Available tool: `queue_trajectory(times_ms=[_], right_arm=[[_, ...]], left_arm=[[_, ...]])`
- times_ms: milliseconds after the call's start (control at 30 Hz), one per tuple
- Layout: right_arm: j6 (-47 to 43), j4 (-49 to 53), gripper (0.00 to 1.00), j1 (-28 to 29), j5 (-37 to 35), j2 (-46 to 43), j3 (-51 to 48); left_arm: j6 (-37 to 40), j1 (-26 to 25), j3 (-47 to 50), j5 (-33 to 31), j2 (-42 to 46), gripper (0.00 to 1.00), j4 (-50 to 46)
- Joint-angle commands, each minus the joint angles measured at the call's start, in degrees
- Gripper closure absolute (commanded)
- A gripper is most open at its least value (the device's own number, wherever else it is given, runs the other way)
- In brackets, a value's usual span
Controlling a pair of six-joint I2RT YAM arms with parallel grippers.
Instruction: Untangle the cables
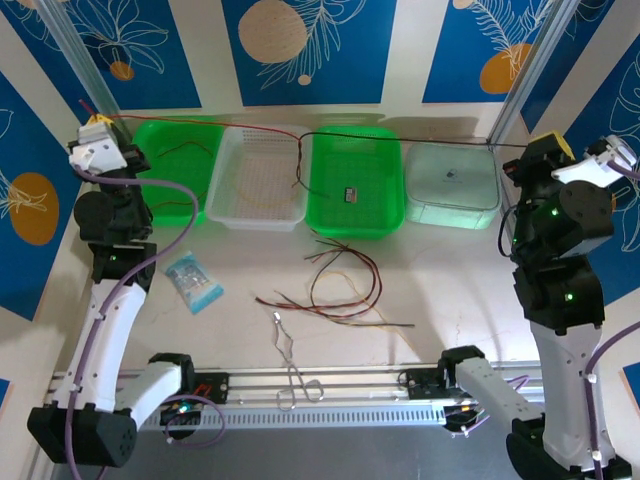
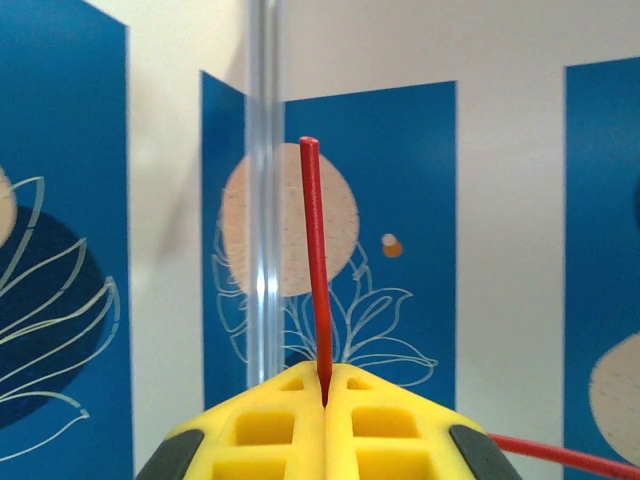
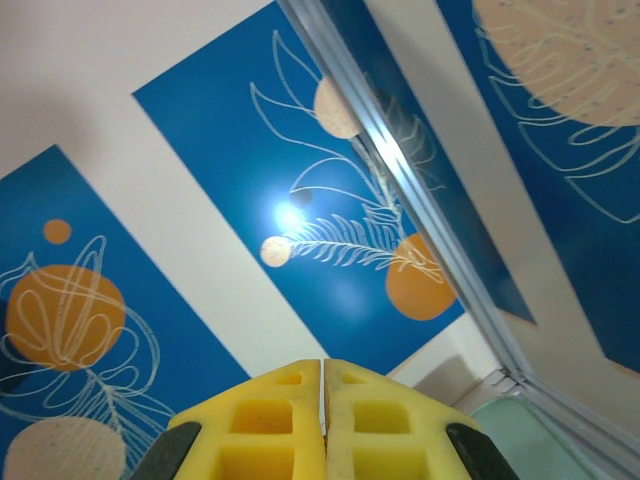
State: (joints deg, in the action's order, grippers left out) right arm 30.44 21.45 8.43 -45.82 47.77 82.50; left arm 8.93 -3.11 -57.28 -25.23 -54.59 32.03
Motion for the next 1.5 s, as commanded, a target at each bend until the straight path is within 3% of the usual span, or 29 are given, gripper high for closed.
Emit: queue_trajectory(times_ms=[0, 167, 433, 700, 833, 967, 1100, 1367, 1467], right_arm=[[0.16, -0.25, 1.00, -0.95, -6.96, -1.10, -0.45], [0.58, 1.88, 1.00, -2.62, -11.97, -1.70, -0.79], [7.11, 10.93, 1.00, -5.94, -25.68, -1.96, -0.08], [5.31, 11.65, 1.00, -11.74, -27.02, -1.19, -1.75], [4.35, 10.45, 1.00, -19.09, -20.64, -1.22, -4.18], [7.06, 12.12, 1.00, -24.76, -9.04, -0.99, -4.96], [8.43, 13.04, 1.00, -24.95, -2.75, -1.32, -4.54], [7.54, 11.62, 1.00, -24.04, 8.84, -1.25, 0.03], [7.63, 6.89, 1.00, -23.47, 12.95, -1.99, 1.27]], left_arm=[[-1.32, 1.68, 0.58, -6.33, 1.05, 1.00, 3.25], [-2.38, 3.23, 1.19, -9.51, 1.46, 1.00, 2.88], [-3.28, 5.87, 1.38, -13.49, 1.59, 1.00, 2.76], [-7.70, 11.42, 1.02, -13.56, 1.32, 1.00, 0.15], [-12.32, 16.64, 1.02, -8.98, 0.72, 1.00, -3.73], [-16.37, 16.92, 2.56, -3.87, 0.75, 1.00, -4.24], [-19.77, 16.96, 2.85, 1.32, 1.10, 1.00, -5.75], [-18.69, 16.83, -1.52, 13.82, 0.01, 1.00, -7.51], [-18.68, 16.85, -2.38, 14.95, -0.47, 1.00, -6.98]])
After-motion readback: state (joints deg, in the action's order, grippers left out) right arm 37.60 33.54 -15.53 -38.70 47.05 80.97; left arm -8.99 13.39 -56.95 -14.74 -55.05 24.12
